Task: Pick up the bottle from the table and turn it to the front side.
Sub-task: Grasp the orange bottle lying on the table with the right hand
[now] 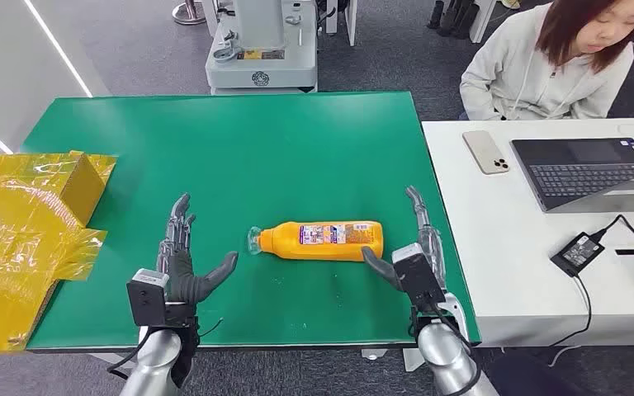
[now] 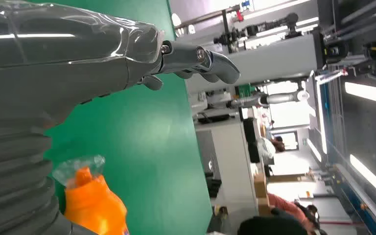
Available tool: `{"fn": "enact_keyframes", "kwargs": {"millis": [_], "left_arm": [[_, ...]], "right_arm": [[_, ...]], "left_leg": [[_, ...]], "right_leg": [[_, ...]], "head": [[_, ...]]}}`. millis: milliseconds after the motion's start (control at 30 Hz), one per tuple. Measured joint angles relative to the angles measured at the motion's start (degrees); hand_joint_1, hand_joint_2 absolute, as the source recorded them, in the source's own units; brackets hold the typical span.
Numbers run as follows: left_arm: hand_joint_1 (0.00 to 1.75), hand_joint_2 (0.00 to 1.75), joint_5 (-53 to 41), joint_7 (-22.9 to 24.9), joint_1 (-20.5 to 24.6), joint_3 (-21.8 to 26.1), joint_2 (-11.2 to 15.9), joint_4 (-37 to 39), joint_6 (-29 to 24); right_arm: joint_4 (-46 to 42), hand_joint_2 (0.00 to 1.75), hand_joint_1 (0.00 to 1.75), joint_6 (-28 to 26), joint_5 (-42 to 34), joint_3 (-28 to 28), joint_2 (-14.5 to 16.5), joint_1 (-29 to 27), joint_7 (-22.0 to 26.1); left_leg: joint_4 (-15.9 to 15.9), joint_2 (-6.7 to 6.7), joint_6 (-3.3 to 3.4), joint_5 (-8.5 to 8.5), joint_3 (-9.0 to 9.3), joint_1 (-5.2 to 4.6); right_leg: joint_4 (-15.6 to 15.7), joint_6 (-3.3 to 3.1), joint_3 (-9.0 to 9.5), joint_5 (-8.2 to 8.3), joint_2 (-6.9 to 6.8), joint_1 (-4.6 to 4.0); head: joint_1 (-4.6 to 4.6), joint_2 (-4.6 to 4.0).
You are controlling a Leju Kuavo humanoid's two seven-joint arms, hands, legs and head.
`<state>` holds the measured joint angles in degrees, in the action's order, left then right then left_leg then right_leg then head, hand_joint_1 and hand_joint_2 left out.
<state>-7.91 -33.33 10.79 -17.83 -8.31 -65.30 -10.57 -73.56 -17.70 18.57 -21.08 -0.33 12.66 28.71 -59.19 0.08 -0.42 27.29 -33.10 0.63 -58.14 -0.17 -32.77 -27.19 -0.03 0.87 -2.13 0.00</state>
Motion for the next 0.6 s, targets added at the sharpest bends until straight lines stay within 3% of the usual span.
{"fn": "enact_keyframes", "kwargs": {"millis": [133, 267, 400, 600], "left_arm": [[0.0, 1.75, 0.07, -0.1, 1.77, -0.62, -0.39, 1.48, 1.0], [0.0, 1.75, 0.2, -0.58, 4.11, -1.67, -0.73, 3.91, 2.48], [0.0, 1.75, 0.4, -1.07, 6.32, -2.47, -1.3, 6.34, 3.86], [0.0, 1.75, -0.09, -0.99, 8.98, -4.3, -2.35, 9.17, 4.51]], "right_arm": [[4.5, 1.75, 0.0, 4.14, 4.04, -1.27, -1.5, 4.66, -5.21], [12.08, 1.75, 0.0, 15.91, 8.27, -4.95, -3.62, 12.21, -10.69], [20.63, 1.75, 0.0, 25.5, 11.94, -10.09, -4.88, 19.75, -12.22], [28.79, 1.75, 0.0, 28.39, 15.36, -17.7, -5.24, 25.59, -12.77]], "left_leg": [[0.0, 0.0, -0.01, -0.04, 0.0, 0.0], [-0.01, -0.01, -0.04, -0.11, -0.03, 0.01], [-0.02, -0.02, -0.03, -0.17, -0.06, 0.01], [-0.03, -0.03, -0.02, -0.18, -0.07, 0.01]], "right_leg": [[-0.01, -0.01, 0.0, 0.05, 0.0, 0.0], [-0.03, -0.06, -0.04, 0.12, -0.01, -0.01], [-0.06, -0.06, -0.08, 0.16, -0.02, -0.01], [-0.07, -0.05, -0.09, 0.16, -0.03, -0.01]], "head": [[0.0, 0.0], [-0.01, 0.0], [-0.01, 0.0], [0.0, 0.0]]}}
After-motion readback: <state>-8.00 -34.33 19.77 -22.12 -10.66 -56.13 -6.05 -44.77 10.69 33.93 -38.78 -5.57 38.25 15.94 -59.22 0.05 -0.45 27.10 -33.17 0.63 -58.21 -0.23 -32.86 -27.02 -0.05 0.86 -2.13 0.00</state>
